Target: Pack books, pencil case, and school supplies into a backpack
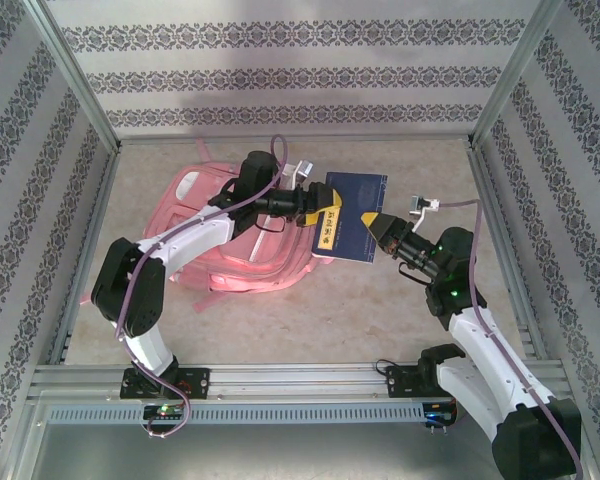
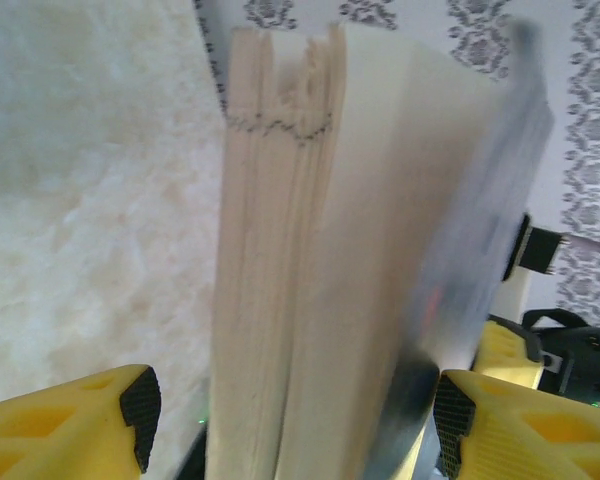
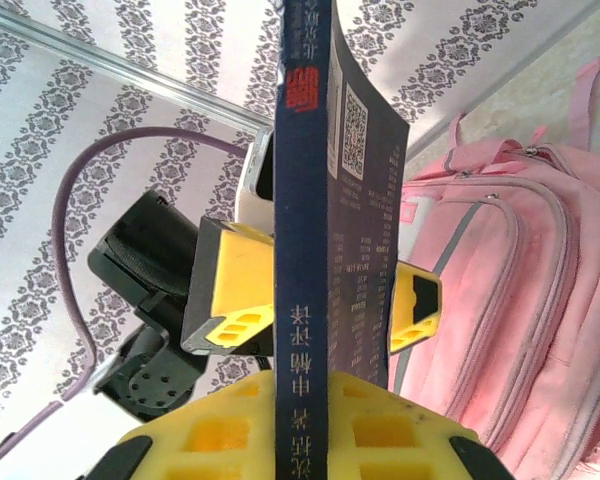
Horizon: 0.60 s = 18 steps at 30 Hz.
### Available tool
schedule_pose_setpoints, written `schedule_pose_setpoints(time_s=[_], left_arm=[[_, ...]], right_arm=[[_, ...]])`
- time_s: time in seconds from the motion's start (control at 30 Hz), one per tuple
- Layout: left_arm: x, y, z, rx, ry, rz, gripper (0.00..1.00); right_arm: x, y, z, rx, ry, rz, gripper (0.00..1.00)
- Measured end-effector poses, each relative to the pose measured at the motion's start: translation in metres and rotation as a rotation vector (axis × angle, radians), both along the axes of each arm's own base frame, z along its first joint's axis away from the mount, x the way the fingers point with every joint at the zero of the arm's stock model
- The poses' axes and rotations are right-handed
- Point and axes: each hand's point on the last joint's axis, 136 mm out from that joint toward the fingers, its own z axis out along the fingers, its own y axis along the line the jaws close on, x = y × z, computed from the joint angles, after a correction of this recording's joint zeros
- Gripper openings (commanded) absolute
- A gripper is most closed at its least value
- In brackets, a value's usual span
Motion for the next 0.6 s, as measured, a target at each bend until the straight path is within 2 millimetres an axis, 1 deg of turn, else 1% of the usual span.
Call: schedule_pose_setpoints(time_s=[0.03, 0.13, 0.17, 0.2, 0.23, 0.33, 0.43, 0.57, 0.6], left_arm=[[0.0, -0.001, 0.002, -0.019, 0.004, -0.002, 0.7], [0.001, -0.004, 0.012, -0.089, 0.018, -0.008, 0.6], [0.002, -0.006, 0.016, -0.113, 0.022, -0.01, 0.54], [0.002, -0.006, 0.019, -0.132, 0.022, -0.011, 0.45], [0.002, -0.007, 0.021, -0.148, 0.023, -0.013, 0.38], [0.001, -0.006, 0.029, -0.19, 0.013, -0.018, 0.22], [0.0, -0.006, 0.036, -0.224, -0.007, -0.023, 0.16], [-0.002, -0.005, 0.037, -0.243, -0.005, -0.024, 0.02], [-0.002, -0.005, 0.037, -0.246, -0.003, -0.023, 0.0]], right_arm=[[0.0, 0.0, 0.001, 0.003, 0.001, 0.0, 0.0], [0.0, 0.0, 0.004, 0.006, 0.0, 0.0, 0.0], [0.0, 0.0, 0.005, 0.005, -0.002, -0.001, 0.0], [0.001, 0.0, 0.006, 0.005, -0.003, -0.001, 0.0], [0.001, 0.0, 0.007, 0.004, -0.004, -0.001, 0.0], [0.002, -0.002, 0.009, -0.001, -0.004, -0.009, 0.0], [0.004, -0.006, 0.004, -0.014, 0.014, -0.021, 0.0], [0.004, -0.008, 0.0, -0.028, 0.023, -0.024, 0.0], [0.005, -0.009, -0.001, -0.034, 0.025, -0.026, 0.03]])
